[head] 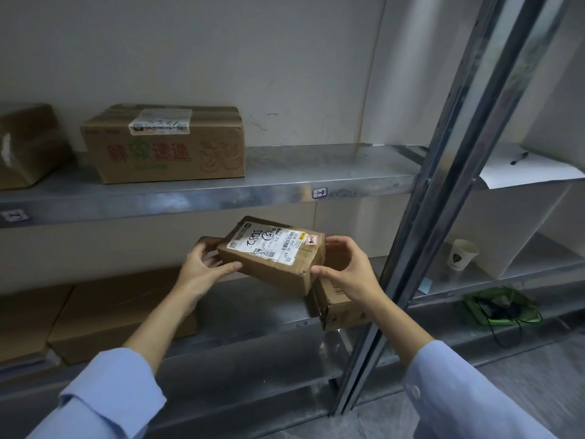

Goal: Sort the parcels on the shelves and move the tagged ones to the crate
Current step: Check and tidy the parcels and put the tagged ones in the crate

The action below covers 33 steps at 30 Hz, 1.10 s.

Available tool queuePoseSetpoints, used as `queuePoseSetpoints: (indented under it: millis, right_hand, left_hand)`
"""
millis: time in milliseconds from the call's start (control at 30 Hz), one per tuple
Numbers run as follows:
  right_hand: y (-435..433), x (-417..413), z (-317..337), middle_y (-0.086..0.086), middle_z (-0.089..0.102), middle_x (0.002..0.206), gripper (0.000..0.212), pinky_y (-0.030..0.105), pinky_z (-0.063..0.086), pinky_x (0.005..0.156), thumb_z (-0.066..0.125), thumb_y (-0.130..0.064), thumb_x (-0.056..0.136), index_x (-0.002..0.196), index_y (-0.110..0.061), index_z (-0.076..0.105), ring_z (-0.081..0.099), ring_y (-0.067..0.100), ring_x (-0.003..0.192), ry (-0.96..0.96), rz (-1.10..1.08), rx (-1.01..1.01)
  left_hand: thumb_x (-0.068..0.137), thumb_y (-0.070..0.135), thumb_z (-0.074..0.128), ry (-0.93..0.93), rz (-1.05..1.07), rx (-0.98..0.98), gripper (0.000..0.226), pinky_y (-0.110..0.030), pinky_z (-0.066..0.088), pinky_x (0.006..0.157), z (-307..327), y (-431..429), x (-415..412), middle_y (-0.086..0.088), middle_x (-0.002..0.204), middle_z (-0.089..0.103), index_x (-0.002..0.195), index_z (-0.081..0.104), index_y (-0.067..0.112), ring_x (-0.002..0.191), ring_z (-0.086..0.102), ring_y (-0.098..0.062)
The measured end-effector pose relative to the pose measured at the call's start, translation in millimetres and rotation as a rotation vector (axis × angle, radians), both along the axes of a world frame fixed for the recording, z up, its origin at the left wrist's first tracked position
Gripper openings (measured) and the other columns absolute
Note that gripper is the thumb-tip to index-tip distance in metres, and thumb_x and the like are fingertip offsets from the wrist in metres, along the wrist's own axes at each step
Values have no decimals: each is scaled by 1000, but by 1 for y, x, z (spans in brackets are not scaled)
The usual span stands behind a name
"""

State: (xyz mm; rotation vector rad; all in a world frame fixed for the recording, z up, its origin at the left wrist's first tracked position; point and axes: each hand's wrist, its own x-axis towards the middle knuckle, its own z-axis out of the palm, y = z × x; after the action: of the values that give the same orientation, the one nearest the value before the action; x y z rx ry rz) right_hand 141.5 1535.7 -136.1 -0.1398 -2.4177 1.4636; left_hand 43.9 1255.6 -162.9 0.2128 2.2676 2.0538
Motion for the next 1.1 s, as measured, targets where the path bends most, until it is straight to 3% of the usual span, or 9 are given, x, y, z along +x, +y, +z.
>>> queuePoseSetpoints:
  millis: [100,267,400,500,600,733,833,933,1100]
  right_hand:
    - [-2,-6,2,-5,65,119,48,41,48,102,83,-27,76,118,-18,61,59,11,113,44,5,-34]
    - [-9,-14,5,-5,58,133,40,44,47,105,61,-26,95,135,-24,58,55,9,121,25,89,-109]
    - [-15,-14,1,-16,57,132,60,32,43,108,60,-51,84,139,-29,51,51,-4,120,-10,144,-141]
    - [-17,-16,-6,-19,54,129,79,13,39,97,72,-54,70,140,-29,45,49,-11,113,-32,142,-85]
    - [-16,-21,-12,-16,55,128,83,20,42,100,83,-44,68,140,-24,45,51,0,118,-13,82,-36]
    - [-8,-29,-14,-8,60,128,77,32,45,103,86,-36,69,135,-20,50,52,10,120,25,-15,-10]
    - [-1,-31,-14,-10,61,124,71,30,46,99,85,-35,70,131,-20,53,54,9,117,21,-25,-18]
    - [8,-29,-14,-15,60,116,62,24,46,93,83,-34,73,126,-22,54,56,9,114,-1,-3,-41]
    - [21,-22,-13,-12,59,123,59,23,47,96,80,-27,77,128,-22,51,55,10,119,-10,82,-55]
  left_hand:
    - [53,26,87,47,30,26,68,-41,46,105,4,-8,1,-6,128,62,115,59,18,120,59,-21]
    - [66,13,85,97,55,46,48,-29,51,93,3,-14,4,3,119,65,105,60,26,112,64,-19]
    - [73,8,83,139,77,-3,52,-31,50,94,1,-12,7,14,118,64,109,61,39,110,63,-14]
    - [72,6,83,167,88,-24,56,-24,50,89,1,-6,10,16,112,67,109,61,42,107,63,-7]
    - [73,-5,79,159,40,35,55,-13,52,72,-1,-1,12,5,116,68,113,63,29,111,63,-11]
    - [77,-9,73,102,-24,66,55,-22,50,92,4,3,12,1,124,64,121,61,21,115,61,-15]
    - [79,-12,69,101,-61,79,55,-16,51,88,10,5,14,13,119,63,124,59,18,113,62,-12]
    - [80,-14,66,124,-127,56,55,-17,52,89,14,4,14,10,124,63,126,59,16,116,62,-13]
    - [76,-7,75,133,-173,-64,73,-21,48,96,21,6,10,9,137,53,138,49,20,126,52,-10]
